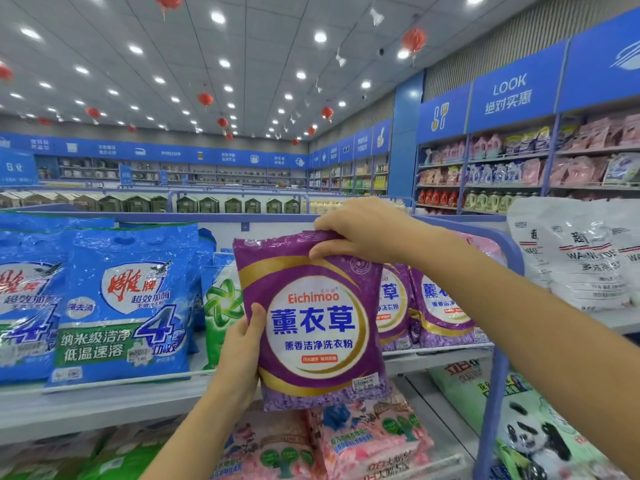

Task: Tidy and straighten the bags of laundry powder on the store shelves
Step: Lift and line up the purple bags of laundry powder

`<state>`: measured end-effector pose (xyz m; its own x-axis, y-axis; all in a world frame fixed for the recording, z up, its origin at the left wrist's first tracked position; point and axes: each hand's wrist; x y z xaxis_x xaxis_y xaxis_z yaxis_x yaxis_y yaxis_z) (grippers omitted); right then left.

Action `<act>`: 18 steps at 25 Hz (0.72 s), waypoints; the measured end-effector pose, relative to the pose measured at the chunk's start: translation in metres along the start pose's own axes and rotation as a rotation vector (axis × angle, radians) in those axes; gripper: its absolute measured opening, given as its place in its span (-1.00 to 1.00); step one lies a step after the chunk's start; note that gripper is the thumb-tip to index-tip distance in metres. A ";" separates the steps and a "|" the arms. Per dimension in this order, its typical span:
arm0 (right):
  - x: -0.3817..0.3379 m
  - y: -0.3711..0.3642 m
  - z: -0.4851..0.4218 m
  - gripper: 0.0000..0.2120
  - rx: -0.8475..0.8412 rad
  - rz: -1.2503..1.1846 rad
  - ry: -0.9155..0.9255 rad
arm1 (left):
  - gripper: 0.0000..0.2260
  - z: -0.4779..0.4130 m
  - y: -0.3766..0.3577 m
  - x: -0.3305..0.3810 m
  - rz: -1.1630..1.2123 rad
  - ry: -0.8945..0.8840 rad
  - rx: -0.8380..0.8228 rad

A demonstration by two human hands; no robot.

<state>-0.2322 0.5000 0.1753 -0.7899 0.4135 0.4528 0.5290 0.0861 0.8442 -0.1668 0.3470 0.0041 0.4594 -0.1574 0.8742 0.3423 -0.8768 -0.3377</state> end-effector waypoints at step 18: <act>0.001 0.003 0.014 -0.64 0.023 -0.339 -0.033 | -0.39 0.003 -0.003 0.007 -0.232 -0.170 0.215</act>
<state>-0.2274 0.5135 0.1744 -0.9119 0.3867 0.1378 0.2452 0.2439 0.9383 -0.1628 0.3502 0.0100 0.4726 0.1285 0.8719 0.6097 -0.7620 -0.2182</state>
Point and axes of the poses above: each hand's wrist, its own z-axis away from the middle knuckle, its own y-axis out of the back of the hand, x = y × z, and after that the axes turned 4 degrees about -x, right-handed
